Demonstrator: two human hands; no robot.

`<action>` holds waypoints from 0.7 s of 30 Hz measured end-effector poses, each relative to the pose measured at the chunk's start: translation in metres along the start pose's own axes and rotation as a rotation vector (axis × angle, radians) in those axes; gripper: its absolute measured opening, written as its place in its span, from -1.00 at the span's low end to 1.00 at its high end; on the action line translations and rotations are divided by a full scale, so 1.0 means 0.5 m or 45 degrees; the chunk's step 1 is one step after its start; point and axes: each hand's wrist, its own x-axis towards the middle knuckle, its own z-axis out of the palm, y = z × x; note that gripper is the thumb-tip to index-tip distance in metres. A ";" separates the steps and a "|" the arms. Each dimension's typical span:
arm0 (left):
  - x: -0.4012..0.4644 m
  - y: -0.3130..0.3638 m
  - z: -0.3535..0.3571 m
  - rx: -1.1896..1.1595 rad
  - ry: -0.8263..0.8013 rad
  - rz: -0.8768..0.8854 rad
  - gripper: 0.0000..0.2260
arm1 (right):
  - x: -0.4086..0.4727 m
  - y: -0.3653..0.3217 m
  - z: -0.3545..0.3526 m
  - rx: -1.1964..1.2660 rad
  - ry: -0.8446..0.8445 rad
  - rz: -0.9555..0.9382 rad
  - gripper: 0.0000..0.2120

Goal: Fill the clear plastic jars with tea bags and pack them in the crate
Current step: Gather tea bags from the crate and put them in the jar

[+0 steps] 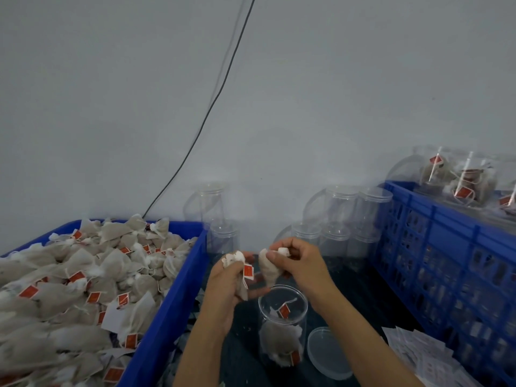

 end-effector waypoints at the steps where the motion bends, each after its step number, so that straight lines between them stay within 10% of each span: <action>1: 0.005 0.008 -0.002 -0.015 0.147 -0.025 -0.87 | 0.002 -0.002 -0.006 0.001 0.021 -0.021 -0.91; 11: 0.012 0.092 -0.116 0.201 1.152 0.163 -0.31 | -0.010 0.007 -0.057 -0.516 -0.162 -0.040 -0.88; 21: -0.006 0.066 -0.132 0.299 0.924 0.385 -0.64 | -0.015 -0.003 -0.056 -1.032 -0.309 -0.059 -0.87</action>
